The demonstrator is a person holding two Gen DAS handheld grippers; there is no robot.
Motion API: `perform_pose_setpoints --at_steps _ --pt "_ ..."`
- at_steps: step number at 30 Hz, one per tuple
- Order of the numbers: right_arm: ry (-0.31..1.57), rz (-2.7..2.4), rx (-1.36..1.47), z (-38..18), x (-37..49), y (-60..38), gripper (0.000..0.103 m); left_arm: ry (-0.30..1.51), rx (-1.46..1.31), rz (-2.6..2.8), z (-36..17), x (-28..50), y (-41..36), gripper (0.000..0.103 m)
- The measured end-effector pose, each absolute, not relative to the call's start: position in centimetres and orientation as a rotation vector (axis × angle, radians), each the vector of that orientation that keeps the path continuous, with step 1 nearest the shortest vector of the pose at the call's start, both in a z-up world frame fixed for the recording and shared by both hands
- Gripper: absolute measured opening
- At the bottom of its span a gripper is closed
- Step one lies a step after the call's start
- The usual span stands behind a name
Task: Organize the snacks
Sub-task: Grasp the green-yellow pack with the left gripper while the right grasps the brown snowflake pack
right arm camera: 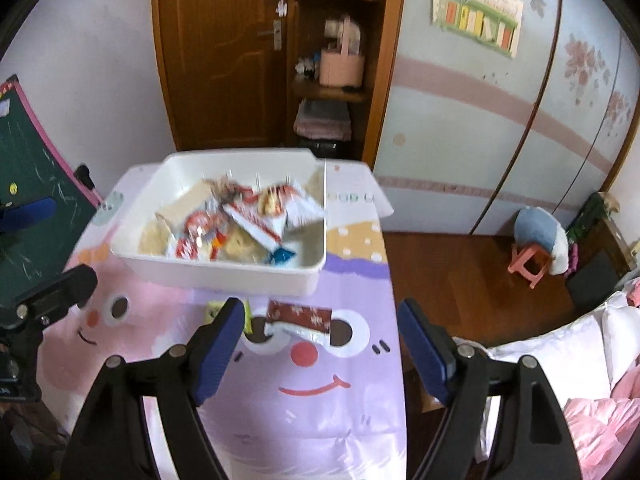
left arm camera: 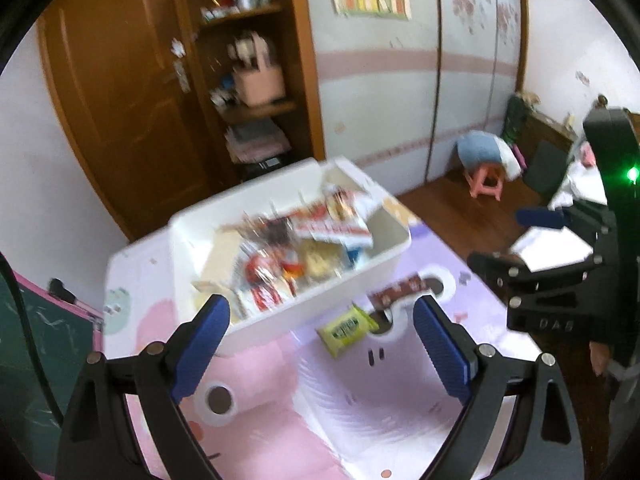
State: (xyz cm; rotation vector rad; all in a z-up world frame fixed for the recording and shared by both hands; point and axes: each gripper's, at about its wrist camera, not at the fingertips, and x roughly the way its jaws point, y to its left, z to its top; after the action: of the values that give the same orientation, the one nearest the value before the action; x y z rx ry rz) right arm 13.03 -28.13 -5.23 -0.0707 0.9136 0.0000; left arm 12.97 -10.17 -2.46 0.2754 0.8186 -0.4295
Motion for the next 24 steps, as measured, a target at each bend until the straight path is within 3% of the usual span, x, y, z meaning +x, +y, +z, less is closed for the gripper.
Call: perform_pose_setpoints --at_steps 11,24 --pt "0.953 0.23 -0.263 -15.1 15.8 -28.5 0.079 0.975 0.365 -0.506 -14.8 16.0 -11.9 0.093" --pt "0.96 0.447 -0.38 -20.0 19.7 -26.7 0.079 1.033 0.356 -0.541 -19.6 19.9 -13.3 0.093"
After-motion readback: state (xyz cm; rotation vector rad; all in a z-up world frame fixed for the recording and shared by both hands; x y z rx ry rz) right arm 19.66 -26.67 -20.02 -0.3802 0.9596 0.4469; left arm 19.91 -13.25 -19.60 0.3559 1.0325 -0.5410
